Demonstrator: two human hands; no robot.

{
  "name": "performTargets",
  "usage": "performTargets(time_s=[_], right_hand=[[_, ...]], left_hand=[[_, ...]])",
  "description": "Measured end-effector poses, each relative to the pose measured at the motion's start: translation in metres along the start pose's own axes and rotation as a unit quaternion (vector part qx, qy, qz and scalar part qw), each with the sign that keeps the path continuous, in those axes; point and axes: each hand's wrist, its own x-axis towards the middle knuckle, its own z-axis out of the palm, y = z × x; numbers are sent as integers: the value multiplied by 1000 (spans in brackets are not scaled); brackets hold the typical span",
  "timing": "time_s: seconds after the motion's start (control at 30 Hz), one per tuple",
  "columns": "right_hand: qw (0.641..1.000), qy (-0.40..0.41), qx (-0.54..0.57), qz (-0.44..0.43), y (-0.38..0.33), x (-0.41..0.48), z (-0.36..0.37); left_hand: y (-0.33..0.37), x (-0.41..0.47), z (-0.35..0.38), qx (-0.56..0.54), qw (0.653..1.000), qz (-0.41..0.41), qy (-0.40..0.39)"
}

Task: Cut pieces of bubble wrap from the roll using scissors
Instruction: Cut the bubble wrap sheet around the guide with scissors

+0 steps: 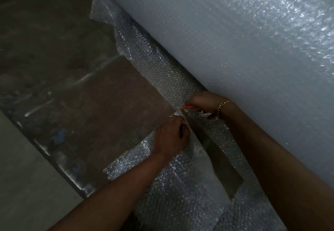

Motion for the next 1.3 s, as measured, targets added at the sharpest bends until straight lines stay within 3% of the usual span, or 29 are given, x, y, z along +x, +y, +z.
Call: performTargets(time_s=[0.13, 0.4, 0.53, 0.7, 0.83, 0.97, 1.07, 1.2, 1.3], right_hand=[[1000, -3, 4, -3, -2, -7, 1], [985, 23, 161, 61, 41, -40, 21], [961, 52, 258, 80, 58, -55, 30], [930, 85, 355, 50, 57, -76, 40], [883, 122, 452, 20, 50, -92, 59], [874, 109, 474, 6, 47, -105, 73], [872, 87, 481, 28, 42, -105, 93], [812, 102, 572, 56, 21, -86, 133], [770, 152, 616, 62, -1, -63, 153]], left_hand=[[1, 0, -1, -1, 1000, -5, -4], [2, 2, 1, 14, 1000, -14, -9], [8, 3, -3, 42, 998, -21, -36], [17, 16, -22, 88, 983, -36, -158], [15, 21, -44, 36, 983, -26, -177], [-11, 35, -66, 43, 991, 17, -126], [-39, 59, -73, 92, 983, 84, -132], [-62, 95, -78, 189, 946, 209, -163], [-73, 117, -79, 199, 916, 270, -219]])
